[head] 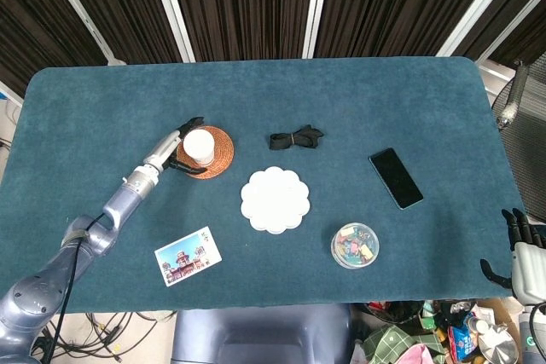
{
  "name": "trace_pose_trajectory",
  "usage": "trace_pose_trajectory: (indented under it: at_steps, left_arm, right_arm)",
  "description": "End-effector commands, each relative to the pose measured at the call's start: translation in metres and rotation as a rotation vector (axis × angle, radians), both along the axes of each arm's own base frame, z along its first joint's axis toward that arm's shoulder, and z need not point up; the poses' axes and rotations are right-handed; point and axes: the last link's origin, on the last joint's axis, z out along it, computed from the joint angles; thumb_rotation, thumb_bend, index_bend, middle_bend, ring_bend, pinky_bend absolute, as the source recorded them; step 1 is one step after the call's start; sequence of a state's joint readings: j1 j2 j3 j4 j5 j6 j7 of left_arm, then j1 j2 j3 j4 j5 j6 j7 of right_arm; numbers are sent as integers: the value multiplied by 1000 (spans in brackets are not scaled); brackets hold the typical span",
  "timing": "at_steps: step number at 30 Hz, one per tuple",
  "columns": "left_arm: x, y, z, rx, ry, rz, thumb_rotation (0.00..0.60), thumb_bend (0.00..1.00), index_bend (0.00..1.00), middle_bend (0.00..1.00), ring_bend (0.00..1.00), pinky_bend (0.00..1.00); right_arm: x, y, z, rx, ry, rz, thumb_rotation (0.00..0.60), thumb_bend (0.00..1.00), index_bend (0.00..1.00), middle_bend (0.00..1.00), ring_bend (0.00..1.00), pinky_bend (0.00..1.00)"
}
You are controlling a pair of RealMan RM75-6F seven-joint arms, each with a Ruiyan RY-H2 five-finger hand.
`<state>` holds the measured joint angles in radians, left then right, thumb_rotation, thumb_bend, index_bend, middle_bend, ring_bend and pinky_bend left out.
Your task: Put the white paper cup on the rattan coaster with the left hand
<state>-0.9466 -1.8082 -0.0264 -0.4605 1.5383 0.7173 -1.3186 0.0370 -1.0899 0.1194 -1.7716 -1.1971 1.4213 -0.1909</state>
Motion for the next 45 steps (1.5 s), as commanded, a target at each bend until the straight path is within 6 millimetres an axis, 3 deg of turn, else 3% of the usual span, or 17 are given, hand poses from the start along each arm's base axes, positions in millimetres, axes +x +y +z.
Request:
trace_pose_trajectory:
  at_steps: [1,5,10,18,22,27,30,37,45]
  left_arm:
    - [-2,-1,1,-32,51,-10,600,71,0,6,0,0]
    - [-1,-1,9,-40,53,-24,600,69,0,5,0,0]
    - [-9,-5,35,-29,88,-63,600,67,0,5,0,0]
    - [-28,-28,98,86,228,-167,600,67,0,18,0,0]
    - [-31,-54,133,156,318,-232,600,67,0,34,0,0]
    - [-45,-110,184,265,493,-233,600,66,0,41,0,0]
    - [-54,-139,201,308,554,-163,600,95,0,45,0,0]
    - [-76,-202,214,368,626,-9,600,112,0,49,0,0]
    - [-93,-242,203,470,627,12,600,120,0,50,0,0]
  right_arm:
    - [0,0,0,2,-1,-2,600,215,18,17,128,167]
    - [0,0,1,-3,1,-2,600,216,18,17,128,166]
    - [0,0,2,-6,-4,-6,600,216,18,17,128,167]
    - [1,1,2,-8,-1,1,600,216,18,17,128,167]
    - [1,1,2,-8,5,5,600,216,16,17,128,167]
    - [2,3,0,1,5,4,600,216,16,17,128,166]
    - [3,4,0,1,5,6,600,216,16,17,128,166]
    - [5,4,-1,2,14,16,600,216,16,17,128,166]
    - [5,2,0,-8,14,26,600,216,16,17,128,166]
